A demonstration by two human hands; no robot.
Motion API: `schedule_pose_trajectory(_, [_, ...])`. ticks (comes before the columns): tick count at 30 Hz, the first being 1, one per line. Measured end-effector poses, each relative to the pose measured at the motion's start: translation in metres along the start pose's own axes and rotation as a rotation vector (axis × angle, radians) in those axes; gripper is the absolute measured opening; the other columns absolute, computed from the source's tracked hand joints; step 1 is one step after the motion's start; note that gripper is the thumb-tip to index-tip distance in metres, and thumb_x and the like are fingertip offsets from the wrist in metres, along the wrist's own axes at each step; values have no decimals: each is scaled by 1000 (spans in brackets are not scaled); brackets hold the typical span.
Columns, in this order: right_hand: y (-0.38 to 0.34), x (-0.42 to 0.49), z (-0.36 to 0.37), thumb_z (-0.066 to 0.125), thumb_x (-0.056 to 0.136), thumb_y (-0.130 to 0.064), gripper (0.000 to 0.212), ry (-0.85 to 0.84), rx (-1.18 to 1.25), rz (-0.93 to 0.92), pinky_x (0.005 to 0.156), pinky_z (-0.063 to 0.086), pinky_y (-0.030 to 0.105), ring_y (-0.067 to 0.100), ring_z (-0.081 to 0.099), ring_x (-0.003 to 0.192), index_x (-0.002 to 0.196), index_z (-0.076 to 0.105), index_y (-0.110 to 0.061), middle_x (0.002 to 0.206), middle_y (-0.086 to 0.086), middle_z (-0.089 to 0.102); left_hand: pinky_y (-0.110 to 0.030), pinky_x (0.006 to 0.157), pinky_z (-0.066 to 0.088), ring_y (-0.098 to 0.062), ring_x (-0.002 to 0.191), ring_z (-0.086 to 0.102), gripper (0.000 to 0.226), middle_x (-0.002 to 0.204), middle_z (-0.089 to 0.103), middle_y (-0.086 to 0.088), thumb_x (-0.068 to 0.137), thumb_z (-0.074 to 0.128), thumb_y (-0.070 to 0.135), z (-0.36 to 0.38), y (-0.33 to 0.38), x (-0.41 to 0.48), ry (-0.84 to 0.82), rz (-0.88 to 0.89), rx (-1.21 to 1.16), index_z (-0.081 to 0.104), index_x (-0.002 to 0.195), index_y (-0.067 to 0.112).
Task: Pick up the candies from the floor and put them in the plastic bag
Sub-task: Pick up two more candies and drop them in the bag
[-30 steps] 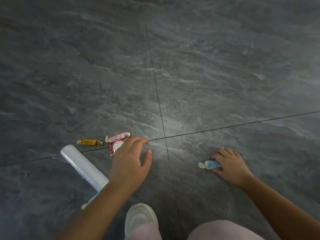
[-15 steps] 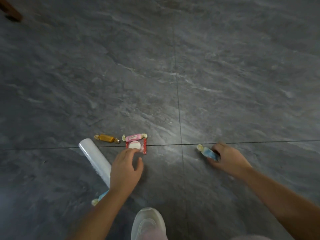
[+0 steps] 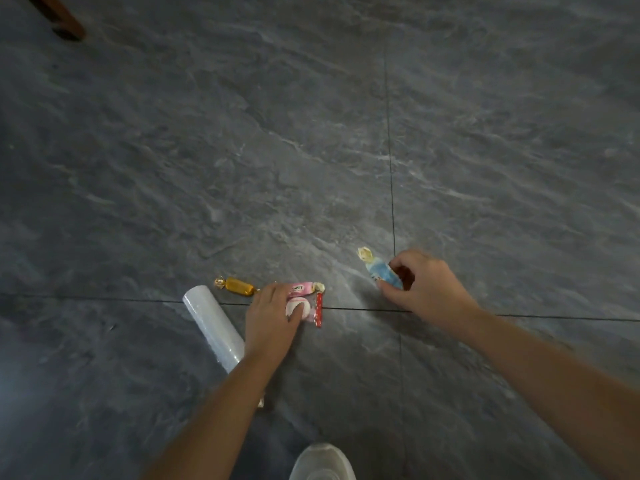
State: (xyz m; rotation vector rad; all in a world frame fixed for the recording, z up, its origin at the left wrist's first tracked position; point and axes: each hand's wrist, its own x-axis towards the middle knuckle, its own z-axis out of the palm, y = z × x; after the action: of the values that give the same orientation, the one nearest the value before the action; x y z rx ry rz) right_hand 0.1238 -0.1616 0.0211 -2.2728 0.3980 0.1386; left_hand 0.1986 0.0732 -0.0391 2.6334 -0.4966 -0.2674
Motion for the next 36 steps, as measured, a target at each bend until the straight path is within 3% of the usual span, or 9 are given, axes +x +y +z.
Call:
schedule_pose_trajectory(7, [2,0,-1,68,76,-33,20,-7,27,40,53,38,21,11,49,60,73,55,-18,70,-6,53,-36,91,35,-26,108,48,36,119,56,-11,82,63,19,14,-16,28,-158,31,47,56,116,11])
schedule_pose_trajectory(13, [4,-2,3,68,75,-34,18,-24,39,63,53,40,21,9,49,60,74,56,-20,70,-8,54,-36,85,41,-22,93,53,23,106,58,-12,84,61,23,19,-12,36,-180,-26,-3,60,105,12])
schedule_pose_trajectory(16, [5,-5,5,67,75,-36,18,-45,18,59,55,41,23,10,50,61,75,56,-21,71,-7,55,-29,75,42,-16,84,51,21,104,56,-10,84,61,23,18,-9,32,-183,-78,-56,59,103,12])
schedule_pose_trajectory(24, [5,-18,8,67,75,-33,20,-44,-8,49,55,40,27,13,49,62,76,55,-17,72,-4,54,-30,71,44,-18,80,54,22,96,53,-4,82,65,25,-13,12,-12,34,-98,-185,60,99,13])
schedule_pose_trajectory(30, [-13,-29,2,68,74,-26,19,111,71,137,50,34,23,12,44,57,69,52,-18,64,-7,48,-11,66,42,-6,76,55,19,88,50,9,78,69,20,-57,48,-50,176,-107,-319,61,94,17])
schedule_pose_trajectory(33, [-48,-43,-25,69,73,-23,20,218,123,163,49,34,24,13,43,54,67,51,-16,63,-3,48,-4,67,38,-4,75,54,20,88,53,3,76,71,15,-98,83,-57,217,-83,-332,63,94,13])
schedule_pose_trajectory(36, [-94,-64,-63,68,75,-24,21,146,76,138,49,32,24,14,42,56,72,53,-10,69,1,49,-6,66,38,-6,73,53,18,87,55,-2,76,71,14,-152,126,-57,213,-40,-318,64,92,11])
